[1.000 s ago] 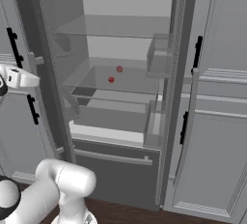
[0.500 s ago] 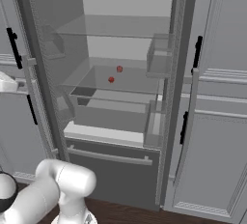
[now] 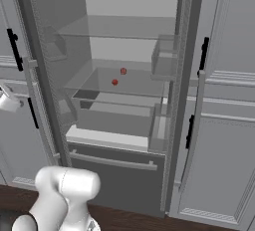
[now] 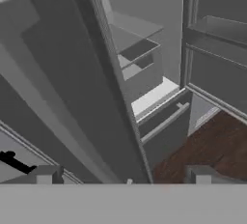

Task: Take the strawberry from the fridge and place it on top of the pancake, located on the dining counter.

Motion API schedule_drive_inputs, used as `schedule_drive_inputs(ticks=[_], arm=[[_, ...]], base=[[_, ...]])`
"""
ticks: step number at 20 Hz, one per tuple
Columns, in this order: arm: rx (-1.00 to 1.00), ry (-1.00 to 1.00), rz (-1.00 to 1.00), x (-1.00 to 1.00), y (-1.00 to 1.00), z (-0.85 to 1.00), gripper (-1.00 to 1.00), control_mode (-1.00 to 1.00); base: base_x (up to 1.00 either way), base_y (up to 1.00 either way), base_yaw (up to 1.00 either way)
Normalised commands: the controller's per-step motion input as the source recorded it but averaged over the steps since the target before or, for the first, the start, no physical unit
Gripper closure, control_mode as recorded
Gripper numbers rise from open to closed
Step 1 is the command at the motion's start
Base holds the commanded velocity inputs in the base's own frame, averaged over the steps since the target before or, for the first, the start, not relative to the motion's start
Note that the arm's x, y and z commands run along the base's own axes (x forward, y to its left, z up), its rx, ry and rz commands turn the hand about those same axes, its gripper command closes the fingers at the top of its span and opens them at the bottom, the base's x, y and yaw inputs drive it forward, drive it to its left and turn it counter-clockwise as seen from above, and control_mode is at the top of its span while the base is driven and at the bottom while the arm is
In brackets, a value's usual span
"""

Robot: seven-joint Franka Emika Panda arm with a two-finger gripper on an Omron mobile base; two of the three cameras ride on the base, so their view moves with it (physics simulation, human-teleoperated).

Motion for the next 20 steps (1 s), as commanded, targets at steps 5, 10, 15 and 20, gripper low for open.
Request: schedule_drive_inputs(ticks=[5,10,15,20], arm=[[0.73,0.4,-0.02,0.04,-1.0,-0.04,-1.0,-1.0],[0.86,0.37,0.22,0.51,-0.64,-0.07,-1.0,-1.0],[0.76,0.36,0.38,0.89,-0.13,-0.21,-1.0,-1.0],[0.5,0.41,0.26,1.0,0.0,-0.15,-1.0,-1.0]], base=[[0.0,0.0,0.0],[0.0,0.0,0.0],[0.0,0.0,0.0],[0.0,0.0,0.0]])
